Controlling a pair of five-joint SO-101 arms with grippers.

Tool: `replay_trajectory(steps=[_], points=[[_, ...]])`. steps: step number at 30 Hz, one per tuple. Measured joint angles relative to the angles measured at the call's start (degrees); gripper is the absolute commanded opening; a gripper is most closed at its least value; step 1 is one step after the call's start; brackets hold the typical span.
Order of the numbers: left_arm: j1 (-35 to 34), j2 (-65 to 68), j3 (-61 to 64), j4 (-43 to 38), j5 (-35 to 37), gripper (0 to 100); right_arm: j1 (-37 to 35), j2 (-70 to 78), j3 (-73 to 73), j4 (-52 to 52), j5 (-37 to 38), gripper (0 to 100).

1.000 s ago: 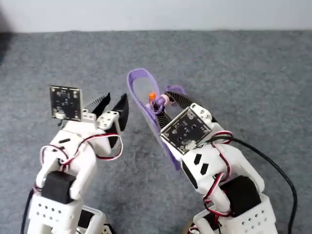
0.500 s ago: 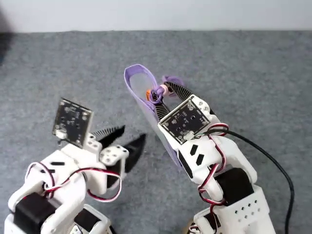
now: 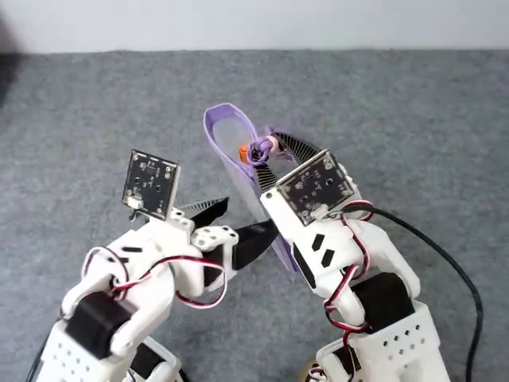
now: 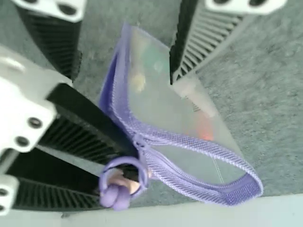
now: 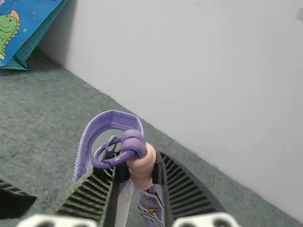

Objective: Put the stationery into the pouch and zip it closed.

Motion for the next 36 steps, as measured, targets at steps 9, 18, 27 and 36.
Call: replay_trajectory(steps=[9, 18, 27, 36], points=[[0.0, 0.18, 3.16, -5.71, 3.34, 29, 0.26, 0.0, 0.0, -0.35, -1.49, 0.8], [-0.18, 0.09, 9.49, -10.02, 4.4, 23, -0.44, 0.09, 0.0, 0.0, -3.52, 0.8], [-5.19, -0.79, 9.58, -10.02, -0.88, 19, 0.88, 1.32, -0.44, -0.35, -3.6, 0.8], [-8.35, 0.09, 7.3, -10.37, -1.76, 19, 2.99, 1.67, 0.35, 4.57, -3.34, 0.8]])
